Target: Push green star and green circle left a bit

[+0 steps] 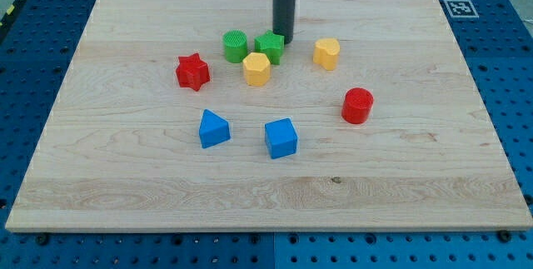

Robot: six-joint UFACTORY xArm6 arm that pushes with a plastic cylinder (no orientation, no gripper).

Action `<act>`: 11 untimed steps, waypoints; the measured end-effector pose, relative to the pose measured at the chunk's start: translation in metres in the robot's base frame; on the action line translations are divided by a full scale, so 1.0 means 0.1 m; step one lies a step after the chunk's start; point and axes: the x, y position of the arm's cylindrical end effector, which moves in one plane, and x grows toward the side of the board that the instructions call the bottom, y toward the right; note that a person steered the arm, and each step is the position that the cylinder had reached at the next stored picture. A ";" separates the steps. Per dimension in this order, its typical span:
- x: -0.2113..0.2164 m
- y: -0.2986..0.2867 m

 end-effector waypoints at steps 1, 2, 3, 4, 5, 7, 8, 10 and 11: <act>0.00 0.50; 0.00 0.46; 0.22 0.16; 0.36 0.14; 0.32 -0.06; 0.35 -0.87; 0.35 -1.11; 0.35 -1.25; 0.50 -1.28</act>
